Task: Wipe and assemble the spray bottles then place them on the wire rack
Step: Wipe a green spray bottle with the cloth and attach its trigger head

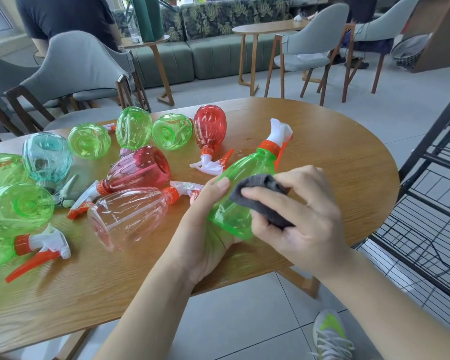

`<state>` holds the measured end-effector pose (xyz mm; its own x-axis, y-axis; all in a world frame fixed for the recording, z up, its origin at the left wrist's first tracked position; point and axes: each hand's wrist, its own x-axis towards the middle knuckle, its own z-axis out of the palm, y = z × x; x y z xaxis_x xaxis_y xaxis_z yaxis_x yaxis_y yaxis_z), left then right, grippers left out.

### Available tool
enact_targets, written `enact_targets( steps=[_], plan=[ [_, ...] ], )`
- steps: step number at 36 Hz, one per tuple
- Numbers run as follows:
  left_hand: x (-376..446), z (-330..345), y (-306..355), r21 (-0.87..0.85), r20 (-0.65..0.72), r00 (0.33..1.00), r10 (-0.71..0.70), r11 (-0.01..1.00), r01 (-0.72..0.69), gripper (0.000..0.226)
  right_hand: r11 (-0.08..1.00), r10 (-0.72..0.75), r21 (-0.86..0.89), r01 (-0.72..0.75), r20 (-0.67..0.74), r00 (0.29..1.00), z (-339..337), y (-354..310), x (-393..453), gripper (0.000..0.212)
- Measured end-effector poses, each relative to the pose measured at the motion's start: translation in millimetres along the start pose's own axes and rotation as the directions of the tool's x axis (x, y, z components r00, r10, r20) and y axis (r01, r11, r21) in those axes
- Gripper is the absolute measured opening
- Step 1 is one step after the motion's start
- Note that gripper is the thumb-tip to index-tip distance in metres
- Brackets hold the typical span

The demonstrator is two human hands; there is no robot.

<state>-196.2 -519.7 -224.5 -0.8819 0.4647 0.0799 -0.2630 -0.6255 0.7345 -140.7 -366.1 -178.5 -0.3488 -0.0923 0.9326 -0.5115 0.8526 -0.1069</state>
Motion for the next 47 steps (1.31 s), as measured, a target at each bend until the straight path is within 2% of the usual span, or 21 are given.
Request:
enact_targets(
  steps=[1,3,4,5,6,11,15,19,23,27,29,34,37,40,42,47],
  plan=[
    [2,19,8,0.095,0.057,0.993,-0.1,0.991,0.094,0.058,0.998,-0.039,0.044,0.04,-0.015,0.999,-3,16,-4,0.016],
    [-10,29,20,0.086,0.127,0.992,-0.027,0.996,0.016,0.061,0.996,-0.005,0.089,0.002,0.023,1.0,-14,28,-12,0.015],
    [-9,36,20,0.18,0.017,0.999,-0.038,0.983,0.035,0.064,0.993,-0.011,0.116,0.007,0.036,0.999,-8,21,-7,0.015],
    [-7,33,22,0.199,-0.012,0.992,-0.129,0.971,0.129,0.066,0.991,-0.031,0.13,0.027,0.031,0.999,-5,14,-7,0.015],
    [-6,38,22,0.222,-0.043,0.988,-0.146,0.963,0.152,0.067,0.991,-0.051,0.124,0.047,0.034,0.998,0,5,-10,0.015],
    [-7,36,21,-0.009,0.063,0.968,-0.241,0.97,0.242,0.068,0.98,-0.156,0.134,0.144,0.088,0.984,5,1,-15,0.018],
    [-5,35,20,-0.043,0.032,0.977,-0.211,0.976,0.212,0.065,0.982,-0.173,0.083,0.167,0.079,0.982,3,8,-15,0.019],
    [-2,34,18,0.029,0.011,0.989,-0.145,0.989,0.145,0.049,0.997,-0.012,0.074,0.012,-0.005,1.0,0,24,-10,0.018],
    [-2,33,17,0.016,0.067,0.985,-0.158,0.987,0.157,0.063,0.954,0.268,0.149,-0.261,-0.026,0.963,0,41,-5,0.023],
    [-3,33,16,-0.005,0.084,0.985,-0.152,0.988,0.153,0.052,0.908,0.355,0.236,-0.346,0.005,0.935,2,37,-8,0.025],
    [-4,33,17,-0.01,0.093,0.985,-0.143,0.989,0.145,0.053,0.902,0.345,0.272,-0.334,0.009,0.939,2,31,-10,0.025],
    [-4,34,19,0.048,0.071,0.988,-0.135,0.99,0.132,0.083,0.933,0.214,0.289,-0.215,0.037,0.976,2,19,-14,0.022],
    [-4,33,19,0.096,0.061,0.987,-0.148,0.985,0.142,0.087,0.946,0.19,0.261,-0.19,0.026,0.981,0,22,-12,0.021],
    [-5,34,19,0.105,0.052,0.986,-0.16,0.982,0.154,0.082,0.942,0.251,0.229,-0.247,0.009,0.968,-1,29,-9,0.024],
    [-5,34,18,0.081,0.028,0.986,-0.166,0.983,0.164,0.07,0.936,0.273,0.225,-0.27,0.016,0.962,-1,30,-9,0.024],
    [-5,37,20,0.023,-0.005,0.987,-0.161,0.987,0.161,0.051,0.959,0.148,0.232,-0.16,0.072,0.986,-1,15,-12,0.019]
  ],
)
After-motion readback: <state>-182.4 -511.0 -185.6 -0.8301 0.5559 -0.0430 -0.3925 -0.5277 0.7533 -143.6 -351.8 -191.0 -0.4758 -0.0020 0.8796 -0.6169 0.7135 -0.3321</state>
